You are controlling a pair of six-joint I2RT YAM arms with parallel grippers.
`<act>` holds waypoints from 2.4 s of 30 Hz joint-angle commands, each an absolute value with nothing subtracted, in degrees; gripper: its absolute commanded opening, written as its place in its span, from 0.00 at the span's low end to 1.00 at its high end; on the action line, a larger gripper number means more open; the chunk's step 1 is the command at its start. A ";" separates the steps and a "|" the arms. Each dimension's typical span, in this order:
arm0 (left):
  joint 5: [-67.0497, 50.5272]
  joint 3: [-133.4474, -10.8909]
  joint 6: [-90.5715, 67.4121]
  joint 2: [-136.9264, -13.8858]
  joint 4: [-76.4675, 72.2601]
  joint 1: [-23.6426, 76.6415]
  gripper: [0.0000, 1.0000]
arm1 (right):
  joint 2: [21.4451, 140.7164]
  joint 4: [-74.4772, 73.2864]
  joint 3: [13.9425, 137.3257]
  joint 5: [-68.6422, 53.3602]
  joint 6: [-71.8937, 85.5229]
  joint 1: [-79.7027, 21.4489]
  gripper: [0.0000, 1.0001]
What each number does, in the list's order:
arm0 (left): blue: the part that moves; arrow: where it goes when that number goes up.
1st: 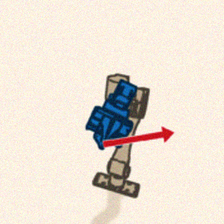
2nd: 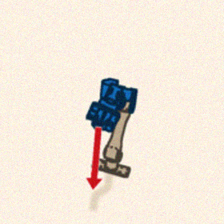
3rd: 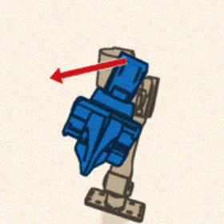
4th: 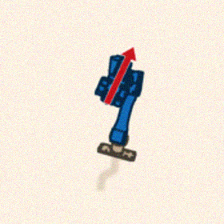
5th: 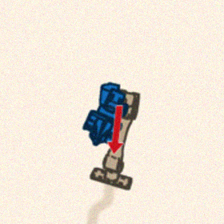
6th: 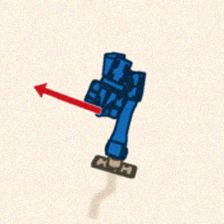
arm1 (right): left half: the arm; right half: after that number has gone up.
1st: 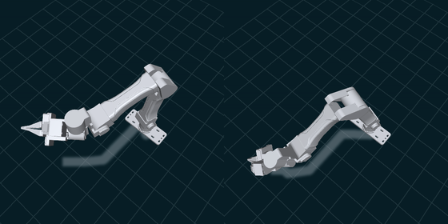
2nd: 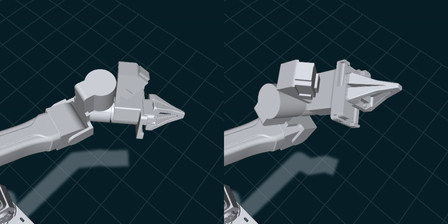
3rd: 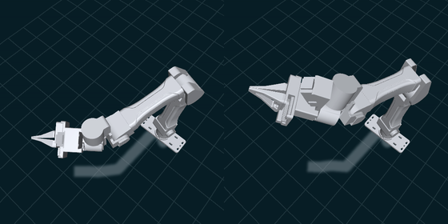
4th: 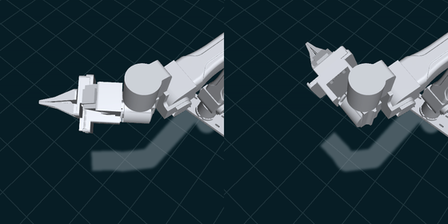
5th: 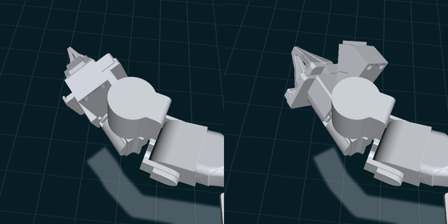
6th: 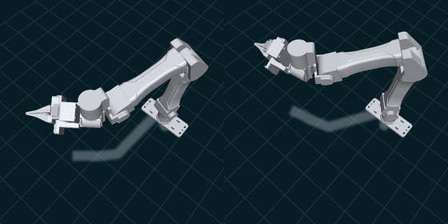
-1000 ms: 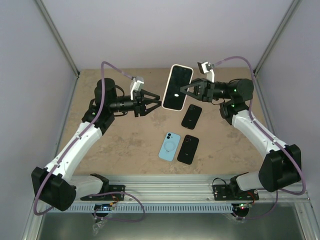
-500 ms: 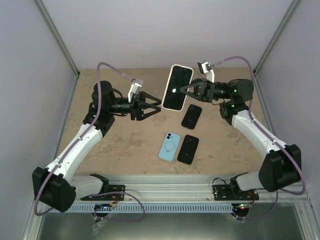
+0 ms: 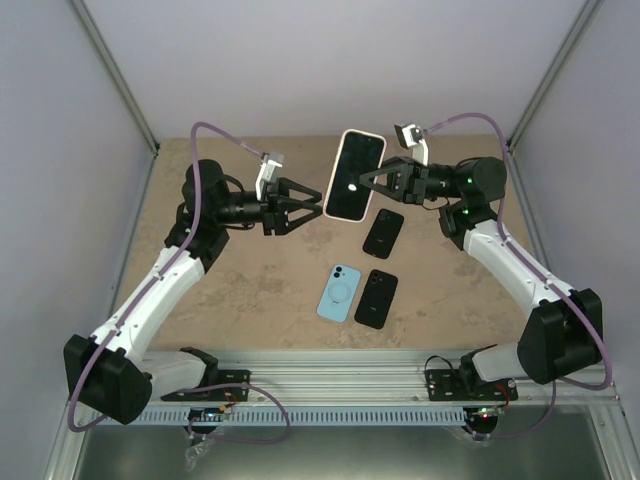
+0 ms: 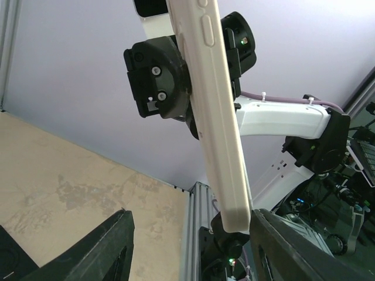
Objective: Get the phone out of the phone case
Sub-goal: Remove the phone case from the phone.
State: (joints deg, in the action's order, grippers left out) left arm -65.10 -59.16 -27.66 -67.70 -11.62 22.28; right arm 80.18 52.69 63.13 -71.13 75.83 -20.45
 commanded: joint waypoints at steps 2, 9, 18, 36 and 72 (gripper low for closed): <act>-63.60 -60.88 -24.97 -67.63 -9.70 22.32 0.57 | 79.04 54.38 63.37 -68.66 74.82 -20.49 0.01; -64.67 -60.82 -24.28 -68.17 -9.51 22.97 0.60 | 79.53 54.14 63.45 -68.47 74.62 -20.60 0.00; -64.77 -61.37 -24.53 -68.75 -9.79 23.55 0.63 | 79.86 54.22 63.54 -68.39 74.44 -20.65 0.00; -64.75 -61.02 -23.92 -68.88 -9.26 23.99 0.69 | 80.24 54.31 63.54 -68.14 74.35 -20.72 0.00; -64.33 -58.85 -27.46 -68.04 -12.98 21.74 0.57 | 79.42 54.81 63.28 -68.39 74.66 -20.65 0.00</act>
State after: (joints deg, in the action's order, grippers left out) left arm -64.40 -59.55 -27.27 -68.71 -11.55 22.11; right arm 80.27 51.79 62.98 -69.84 74.72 -20.43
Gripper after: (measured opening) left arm 0.556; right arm 0.126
